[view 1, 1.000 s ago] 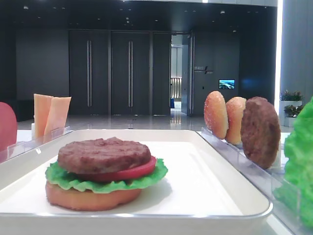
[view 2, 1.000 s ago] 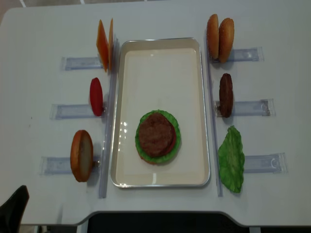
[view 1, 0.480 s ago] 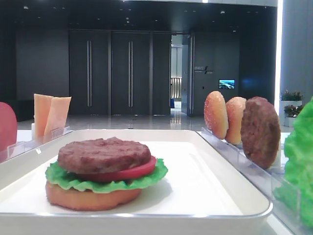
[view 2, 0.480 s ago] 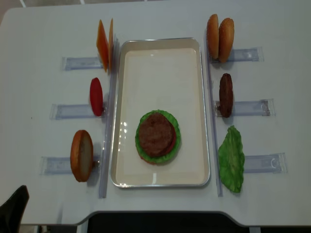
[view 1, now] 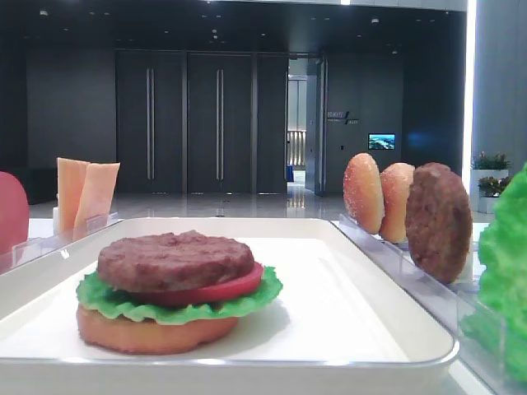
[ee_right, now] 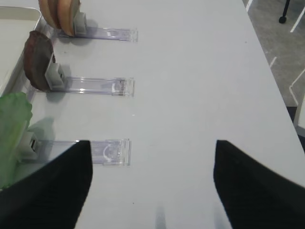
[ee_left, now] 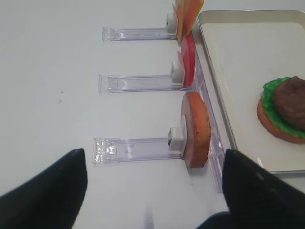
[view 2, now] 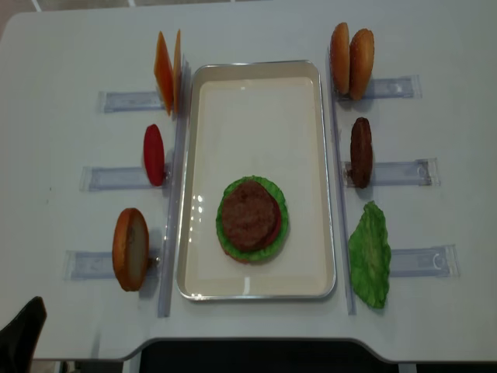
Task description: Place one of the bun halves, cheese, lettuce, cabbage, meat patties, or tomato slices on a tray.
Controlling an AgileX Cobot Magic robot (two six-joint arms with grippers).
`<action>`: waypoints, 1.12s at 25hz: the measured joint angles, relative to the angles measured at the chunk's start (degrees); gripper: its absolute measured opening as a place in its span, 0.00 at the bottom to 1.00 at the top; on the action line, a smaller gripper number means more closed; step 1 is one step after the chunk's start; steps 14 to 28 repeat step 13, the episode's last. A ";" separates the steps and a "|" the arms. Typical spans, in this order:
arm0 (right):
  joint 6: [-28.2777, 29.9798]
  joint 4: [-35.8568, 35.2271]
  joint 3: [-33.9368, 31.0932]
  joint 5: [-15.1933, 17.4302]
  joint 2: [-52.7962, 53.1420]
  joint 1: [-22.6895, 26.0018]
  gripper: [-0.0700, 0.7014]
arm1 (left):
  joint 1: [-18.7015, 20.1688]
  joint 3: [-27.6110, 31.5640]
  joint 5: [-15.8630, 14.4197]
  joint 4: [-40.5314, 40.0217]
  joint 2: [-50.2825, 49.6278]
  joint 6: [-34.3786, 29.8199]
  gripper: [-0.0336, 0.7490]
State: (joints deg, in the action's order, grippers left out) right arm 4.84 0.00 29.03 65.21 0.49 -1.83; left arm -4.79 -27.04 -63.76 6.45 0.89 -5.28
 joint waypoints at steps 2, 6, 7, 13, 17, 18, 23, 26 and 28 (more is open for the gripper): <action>0.00 0.00 0.00 -0.07 0.00 0.00 0.75 | 0.00 0.00 0.00 0.00 0.00 0.00 0.93; 0.00 0.00 0.00 -0.07 0.00 0.00 0.74 | 0.00 0.00 0.00 0.00 0.00 0.00 0.93; 0.00 0.00 0.00 -0.07 0.00 0.00 0.74 | 0.00 0.00 0.00 0.00 0.00 0.00 0.93; 0.00 0.00 0.00 -0.07 0.00 0.21 0.74 | 0.00 0.00 0.00 0.00 0.00 0.00 0.93; 0.00 0.00 0.00 -0.07 0.00 0.21 0.74 | 0.00 0.00 0.00 0.00 0.00 0.00 0.93; 0.00 0.00 0.00 -0.07 0.00 0.21 0.74 | 0.00 0.00 0.00 0.00 0.00 0.00 0.93; 0.00 0.00 0.00 -0.07 0.00 0.21 0.74 | 0.00 0.00 0.00 0.00 0.00 0.00 0.93; 0.00 0.00 0.00 -0.07 0.00 0.21 0.74 | 0.00 0.00 0.00 0.00 0.00 0.00 0.93; 0.00 0.00 0.00 -0.07 0.00 0.21 0.74 | 0.00 0.00 0.00 0.00 0.00 0.00 0.93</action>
